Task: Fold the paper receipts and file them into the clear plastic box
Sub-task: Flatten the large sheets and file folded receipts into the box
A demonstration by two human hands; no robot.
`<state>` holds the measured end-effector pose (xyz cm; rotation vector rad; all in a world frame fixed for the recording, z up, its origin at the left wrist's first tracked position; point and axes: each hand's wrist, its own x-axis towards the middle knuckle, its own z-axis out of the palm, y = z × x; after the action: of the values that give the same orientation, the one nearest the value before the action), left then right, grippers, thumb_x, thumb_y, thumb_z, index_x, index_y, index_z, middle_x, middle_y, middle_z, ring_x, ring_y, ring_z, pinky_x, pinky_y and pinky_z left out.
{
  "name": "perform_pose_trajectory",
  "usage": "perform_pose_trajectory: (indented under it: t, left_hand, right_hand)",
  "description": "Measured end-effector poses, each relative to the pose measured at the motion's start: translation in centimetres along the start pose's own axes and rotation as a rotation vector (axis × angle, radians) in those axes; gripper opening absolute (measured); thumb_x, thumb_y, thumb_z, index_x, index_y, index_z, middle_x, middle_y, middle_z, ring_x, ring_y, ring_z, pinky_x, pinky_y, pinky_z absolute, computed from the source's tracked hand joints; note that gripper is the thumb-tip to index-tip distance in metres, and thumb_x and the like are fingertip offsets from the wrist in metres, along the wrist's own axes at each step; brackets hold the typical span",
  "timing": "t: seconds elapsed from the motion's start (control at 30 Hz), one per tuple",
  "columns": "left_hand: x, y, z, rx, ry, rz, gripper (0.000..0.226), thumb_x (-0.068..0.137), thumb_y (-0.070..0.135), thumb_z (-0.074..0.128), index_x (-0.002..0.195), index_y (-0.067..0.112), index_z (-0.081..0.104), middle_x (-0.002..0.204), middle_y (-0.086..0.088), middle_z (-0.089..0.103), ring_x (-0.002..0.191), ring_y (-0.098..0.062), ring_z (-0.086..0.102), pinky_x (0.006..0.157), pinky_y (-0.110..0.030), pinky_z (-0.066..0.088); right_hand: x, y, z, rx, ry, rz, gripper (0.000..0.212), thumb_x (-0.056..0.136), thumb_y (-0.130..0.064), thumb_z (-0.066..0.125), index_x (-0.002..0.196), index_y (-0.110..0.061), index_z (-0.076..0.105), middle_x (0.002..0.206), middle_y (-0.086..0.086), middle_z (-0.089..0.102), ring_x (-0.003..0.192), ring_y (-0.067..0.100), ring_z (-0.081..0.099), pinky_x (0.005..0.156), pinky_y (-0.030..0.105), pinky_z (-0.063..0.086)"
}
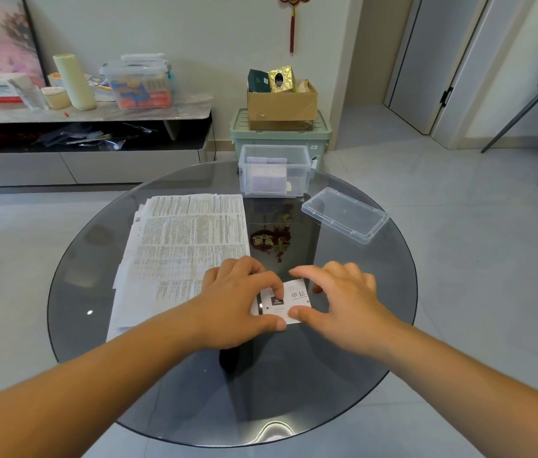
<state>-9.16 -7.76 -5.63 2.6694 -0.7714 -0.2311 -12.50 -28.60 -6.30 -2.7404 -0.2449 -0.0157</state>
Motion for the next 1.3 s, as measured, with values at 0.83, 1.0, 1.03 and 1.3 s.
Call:
perform_pose_trajectory:
  t: [0.83, 1.0, 1.03, 1.3]
  left_hand:
    - [0.8, 0.8, -1.1, 0.131, 0.021, 0.033, 0.046, 0.076, 0.070, 0.067, 0.111, 0.042, 0.059, 0.120, 0.018, 0.044, 0.118, -0.008, 0.029, 0.103, -0.035, 0.020]
    - [1.9, 1.4, -2.1, 0.146, -0.041, 0.036, 0.047, 0.073, 0.069, 0.072, 0.107, 0.039, 0.062, 0.115, 0.016, 0.049, 0.113, -0.011, 0.037, 0.100, -0.037, 0.026]
    - [2.1, 1.5, -2.2, 0.124, -0.055, 0.030, 0.047, 0.072, 0.067, 0.075, 0.106, 0.038, 0.062, 0.113, 0.015, 0.050, 0.112, -0.012, 0.039, 0.100, -0.038, 0.027]
    - [2.5, 1.6, -2.4, 0.015, -0.108, -0.007, 0.052, 0.064, 0.060, 0.085, 0.104, 0.036, 0.062, 0.109, 0.015, 0.053, 0.107, -0.009, 0.050, 0.102, -0.037, 0.032]
  right_hand:
    - [0.8, 1.3, -2.4, -0.020, -0.175, -0.022, 0.041, 0.090, -0.061, 0.055, 0.130, -0.053, 0.054, 0.109, -0.015, 0.037, 0.115, 0.011, 0.030, 0.098, 0.034, 0.024]
    - [1.8, 0.3, -2.5, 0.135, -0.151, -0.091, 0.052, 0.084, -0.054, 0.070, 0.132, -0.036, 0.057, 0.116, -0.012, 0.052, 0.110, 0.007, 0.047, 0.096, 0.029, 0.042]
    - [2.1, 0.1, -2.6, 0.159, -0.157, -0.094, 0.054, 0.083, -0.051, 0.073, 0.132, -0.034, 0.057, 0.116, -0.012, 0.054, 0.105, 0.005, 0.051, 0.089, 0.023, 0.043]
    - [3.8, -0.2, -2.9, 0.166, -0.254, -0.039, 0.033, 0.076, -0.047, 0.081, 0.102, -0.037, 0.064, 0.093, -0.013, 0.061, 0.080, 0.005, 0.058, 0.066, 0.020, 0.041]
